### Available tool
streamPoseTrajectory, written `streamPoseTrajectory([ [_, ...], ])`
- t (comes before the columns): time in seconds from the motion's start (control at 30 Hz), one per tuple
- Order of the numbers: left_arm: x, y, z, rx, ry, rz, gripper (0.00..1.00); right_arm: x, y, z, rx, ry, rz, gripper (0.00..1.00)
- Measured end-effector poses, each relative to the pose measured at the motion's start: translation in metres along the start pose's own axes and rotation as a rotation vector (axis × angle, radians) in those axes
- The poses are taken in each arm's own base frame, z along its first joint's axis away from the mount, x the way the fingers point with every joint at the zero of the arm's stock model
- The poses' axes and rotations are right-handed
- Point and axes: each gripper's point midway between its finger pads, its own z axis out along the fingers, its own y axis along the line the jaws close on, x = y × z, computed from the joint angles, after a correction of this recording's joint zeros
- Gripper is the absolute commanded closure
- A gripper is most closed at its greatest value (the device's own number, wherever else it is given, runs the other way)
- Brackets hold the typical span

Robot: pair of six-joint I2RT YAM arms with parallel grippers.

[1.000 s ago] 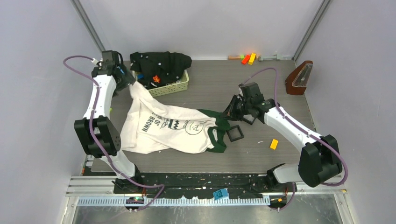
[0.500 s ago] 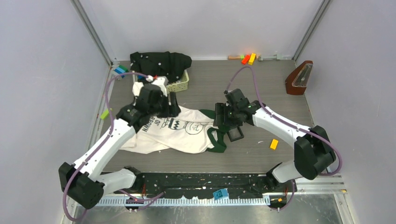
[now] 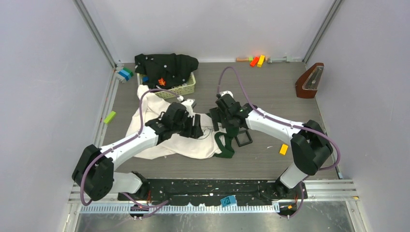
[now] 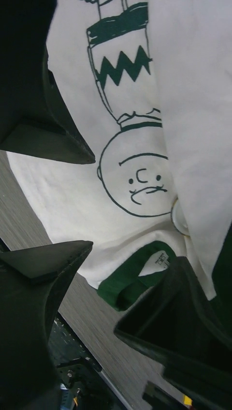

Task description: Remove the brooch from the garment

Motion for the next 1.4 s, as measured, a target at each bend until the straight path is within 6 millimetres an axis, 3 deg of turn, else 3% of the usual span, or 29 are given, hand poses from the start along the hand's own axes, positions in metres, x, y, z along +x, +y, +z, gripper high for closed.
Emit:
streamPoseTrajectory([
  [0.2, -0.013, 0.000, 0.012, 0.034, -0.102, 0.073, 0.43, -0.009, 0.005, -0.002, 0.073, -0.071, -0.146, 0.09],
  [0.37, 0.012, 0.022, 0.020, -0.012, -0.104, 0.106, 0.47, -0.022, 0.013, -0.004, 0.079, -0.140, -0.238, 0.14],
  [0.57, 0.003, 0.026, 0.006, -0.022, -0.216, 0.118, 0.48, -0.032, 0.029, -0.001, 0.035, -0.193, -0.305, 0.16],
  [0.73, -0.003, 0.022, -0.006, -0.001, -0.293, 0.105, 0.49, -0.020, 0.033, 0.018, 0.033, -0.144, -0.353, 0.18],
  [0.8, -0.006, 0.022, -0.008, -0.001, -0.308, 0.103, 0.50, -0.013, 0.032, 0.025, 0.037, -0.118, -0.369, 0.28],
  [0.9, -0.011, 0.023, -0.011, -0.014, -0.328, 0.099, 0.53, -0.006, 0.031, 0.031, 0.039, -0.091, -0.388, 0.62],
  [1.03, -0.012, 0.024, -0.012, -0.020, -0.337, 0.093, 0.64, -0.008, 0.037, 0.031, 0.017, -0.093, -0.371, 0.92],
  [1.1, -0.012, 0.023, -0.012, -0.017, -0.337, 0.094, 0.65, -0.010, 0.042, 0.029, -0.005, -0.097, -0.343, 0.99],
  [1.2, -0.011, 0.020, -0.012, 0.003, -0.329, 0.098, 0.65, -0.012, 0.053, 0.019, -0.060, -0.105, -0.248, 1.00],
  [1.4, -0.011, 0.015, -0.015, 0.031, -0.338, 0.016, 0.59, -0.038, 0.077, -0.028, -0.214, -0.215, 0.034, 1.00],
])
